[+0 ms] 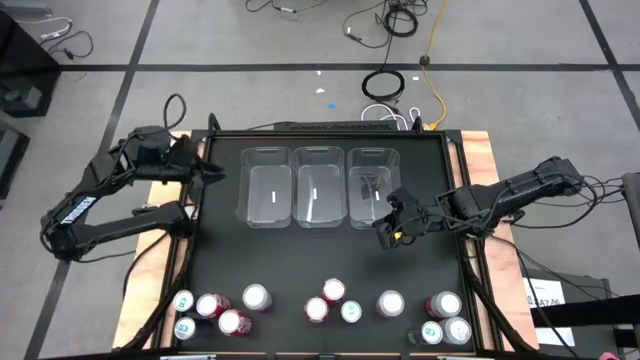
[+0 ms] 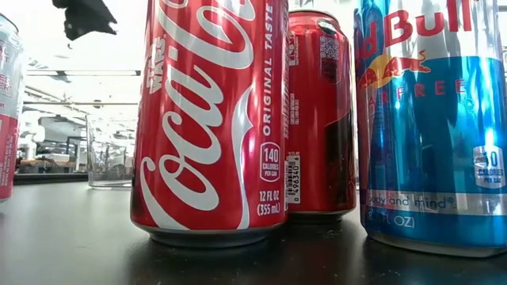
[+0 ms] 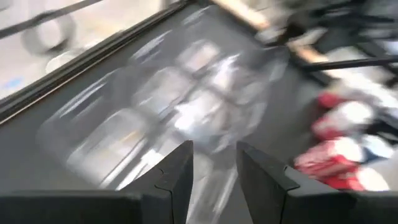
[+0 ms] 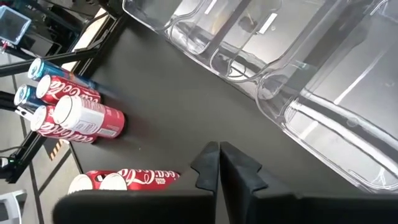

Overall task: Sort soda cans
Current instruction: Put the pink-white soda can into the right transparent bin

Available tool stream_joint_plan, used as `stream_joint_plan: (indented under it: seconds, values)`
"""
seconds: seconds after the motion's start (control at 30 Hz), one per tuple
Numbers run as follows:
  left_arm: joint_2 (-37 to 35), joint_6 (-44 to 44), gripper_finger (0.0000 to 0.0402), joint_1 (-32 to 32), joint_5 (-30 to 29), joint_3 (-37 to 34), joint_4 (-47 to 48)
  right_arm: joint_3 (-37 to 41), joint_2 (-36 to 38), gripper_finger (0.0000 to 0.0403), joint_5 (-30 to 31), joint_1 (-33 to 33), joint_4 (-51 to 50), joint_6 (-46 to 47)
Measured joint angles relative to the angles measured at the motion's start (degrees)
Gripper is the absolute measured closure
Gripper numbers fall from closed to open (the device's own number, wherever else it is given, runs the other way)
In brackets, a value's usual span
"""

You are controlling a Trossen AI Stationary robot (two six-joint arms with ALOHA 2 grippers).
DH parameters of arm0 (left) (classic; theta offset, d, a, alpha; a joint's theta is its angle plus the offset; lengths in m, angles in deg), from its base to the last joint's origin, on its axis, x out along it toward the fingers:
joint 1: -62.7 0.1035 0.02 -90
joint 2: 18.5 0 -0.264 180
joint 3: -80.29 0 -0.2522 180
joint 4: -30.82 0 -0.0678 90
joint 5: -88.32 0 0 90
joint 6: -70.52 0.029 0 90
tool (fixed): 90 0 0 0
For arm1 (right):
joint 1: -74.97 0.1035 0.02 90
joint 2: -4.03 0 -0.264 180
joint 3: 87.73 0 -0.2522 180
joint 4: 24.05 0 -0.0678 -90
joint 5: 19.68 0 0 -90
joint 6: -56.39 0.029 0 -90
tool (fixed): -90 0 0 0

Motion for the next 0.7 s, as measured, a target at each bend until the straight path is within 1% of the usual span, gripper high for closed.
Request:
stream_joint_plan:
  seconds: [0.07,0.27,0.37,0.53,0.6,0.7]
  values:
    - [-0.36,0.33,0.0271,-1.85,2.31,-2.59,-4.66,0.0,-0.02,0.0401,0.19,0.0,-0.04,0.13]
    - [-0.37,0.27,0.0271,-9.17,5.48,-12.42,-19.32,0.0,-0.11,0.0403,-0.26,0.07,-1.34,3.45]
    - [-0.32,0.13,0.0271,-13.09,5.59,-16.84,-27.5,-0.02,-0.11,0.0403,-0.93,0.81,-3.9,6.67]
    - [0.03,0.12,0.0271,-18.95,5.53,-21.87,-42.93,-2.8,-0.15,0.0403,-5.92,2.39,-14.33,11.82]
    - [0.49,0.7,0.0271,-20.94,5.43,-22.97,-45.28,-4.7,-0.21,0.0403,-6.58,3.47,-18.79,14.13]
    - [0.97,4.1,0.0271,-23.23,4.67,-23.13,-44.97,-8.28,-1.21,0.0403,-6.62,5.51,-23.51,16.91]
